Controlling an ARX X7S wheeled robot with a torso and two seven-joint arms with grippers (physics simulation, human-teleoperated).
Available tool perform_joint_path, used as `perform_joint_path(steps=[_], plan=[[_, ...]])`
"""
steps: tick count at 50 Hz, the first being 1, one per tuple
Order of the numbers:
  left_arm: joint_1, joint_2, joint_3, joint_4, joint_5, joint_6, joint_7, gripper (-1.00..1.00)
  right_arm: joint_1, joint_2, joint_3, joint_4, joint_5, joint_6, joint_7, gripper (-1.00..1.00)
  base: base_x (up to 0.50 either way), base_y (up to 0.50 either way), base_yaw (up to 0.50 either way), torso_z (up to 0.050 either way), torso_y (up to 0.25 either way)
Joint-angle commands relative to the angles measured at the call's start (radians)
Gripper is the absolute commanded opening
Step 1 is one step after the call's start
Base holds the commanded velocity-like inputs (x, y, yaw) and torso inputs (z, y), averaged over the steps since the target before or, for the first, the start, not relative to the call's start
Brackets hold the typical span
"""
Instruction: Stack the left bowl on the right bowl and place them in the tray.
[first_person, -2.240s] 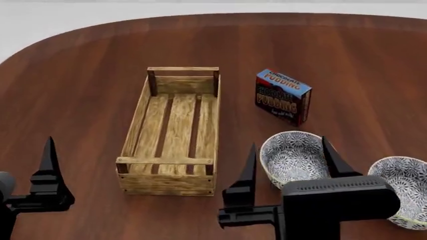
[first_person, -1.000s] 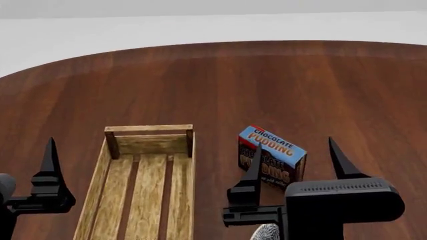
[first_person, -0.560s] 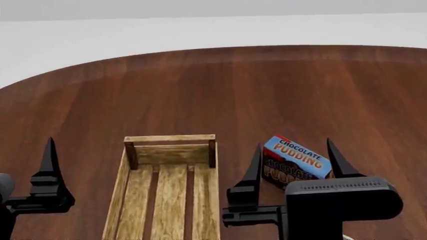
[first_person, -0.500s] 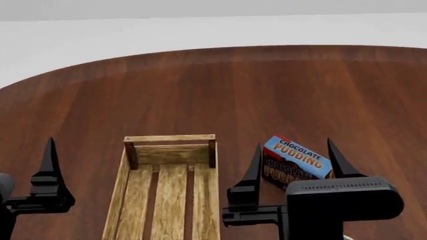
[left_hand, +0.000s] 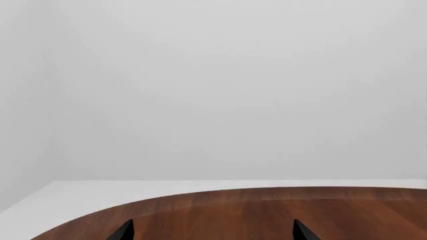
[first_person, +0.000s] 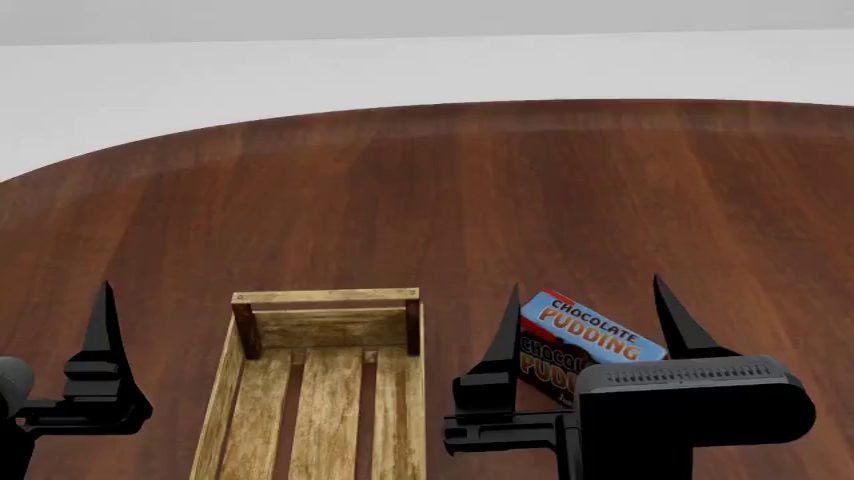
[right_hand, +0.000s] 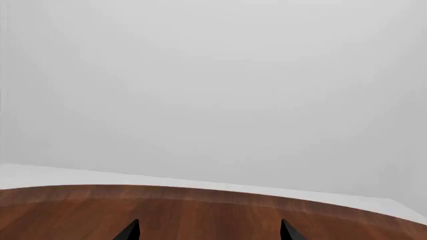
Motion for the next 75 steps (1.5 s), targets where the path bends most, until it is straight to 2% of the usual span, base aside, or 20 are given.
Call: perform_joint_path(steps=[1,34,46,56,62,66,70,75], plan=[[0.008,-0.01,0.003,-0.006,0.001,0.018,0.003,1.0,-0.002,0.004,0.004,-0.006,0.013,-0.004,0.002,1.0,0.0,0.0,0.0,0.0,-0.25],[0.01,-0.02,0.027,-0.017,0.016,0.056,-0.006,1.0,-0.001,0.011,0.001,0.009,0.039,-0.015,0.01,1.0,0.0,0.0,0.0,0.0,-0.25],[0.009,-0.02,0.018,-0.007,-0.005,0.041,-0.017,1.0,-0.008,0.026,-0.017,0.006,0.012,-0.037,0.023,1.0,0.0,0.0,0.0,0.0,0.0],[0.008,-0.024,0.02,0.001,-0.008,0.035,-0.025,1.0,0.004,0.014,0.002,0.009,0.062,0.007,0.022,1.0,0.19,-0.03,0.0,0.0,0.0],[0.003,-0.025,0.022,0.007,-0.014,0.019,-0.032,1.0,0.019,0.021,-0.007,-0.057,0.059,0.099,0.052,1.0,0.0,0.0,0.0,0.0,0.0],[0.007,-0.04,0.061,0.012,0.06,0.03,-0.054,1.0,0.061,0.012,0.019,-0.156,0.092,0.306,0.102,1.0,0.0,0.0,0.0,0.0,0.0],[0.002,-0.04,0.054,0.007,0.052,0.025,-0.057,1.0,0.098,0.011,0.024,-0.259,0.115,0.468,0.136,1.0,0.0,0.0,0.0,0.0,0.0],[0.001,-0.045,0.036,0.026,0.032,0.008,-0.061,1.0,0.15,-0.028,0.097,-0.368,0.17,0.727,0.176,1.0,0.0,0.0,0.0,0.0,0.0]])
